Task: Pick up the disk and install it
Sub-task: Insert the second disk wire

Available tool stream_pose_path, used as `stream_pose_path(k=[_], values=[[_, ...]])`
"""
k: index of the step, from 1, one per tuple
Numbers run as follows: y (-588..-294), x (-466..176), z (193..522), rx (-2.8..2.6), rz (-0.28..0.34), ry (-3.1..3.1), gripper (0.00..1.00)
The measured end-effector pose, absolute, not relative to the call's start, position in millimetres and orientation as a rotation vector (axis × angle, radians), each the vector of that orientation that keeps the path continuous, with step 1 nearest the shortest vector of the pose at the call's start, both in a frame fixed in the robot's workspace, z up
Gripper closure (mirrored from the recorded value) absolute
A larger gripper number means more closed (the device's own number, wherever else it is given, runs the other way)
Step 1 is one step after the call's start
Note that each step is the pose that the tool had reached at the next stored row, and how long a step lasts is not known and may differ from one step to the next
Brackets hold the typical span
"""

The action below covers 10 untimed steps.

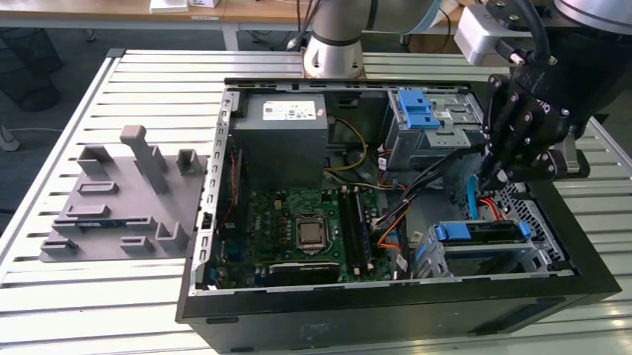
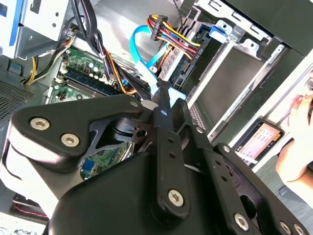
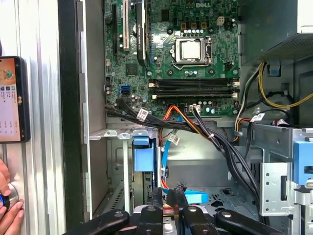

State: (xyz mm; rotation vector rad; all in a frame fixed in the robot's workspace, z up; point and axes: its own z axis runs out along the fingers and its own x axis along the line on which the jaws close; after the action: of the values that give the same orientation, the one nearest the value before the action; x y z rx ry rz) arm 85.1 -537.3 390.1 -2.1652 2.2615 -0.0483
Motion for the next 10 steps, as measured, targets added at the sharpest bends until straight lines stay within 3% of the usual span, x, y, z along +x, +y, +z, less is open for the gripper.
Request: stream_pose_path(k=[10], values=[[-530.0, 84.8, 391.8, -2.166, -0.05, 2.262, 0.76]])
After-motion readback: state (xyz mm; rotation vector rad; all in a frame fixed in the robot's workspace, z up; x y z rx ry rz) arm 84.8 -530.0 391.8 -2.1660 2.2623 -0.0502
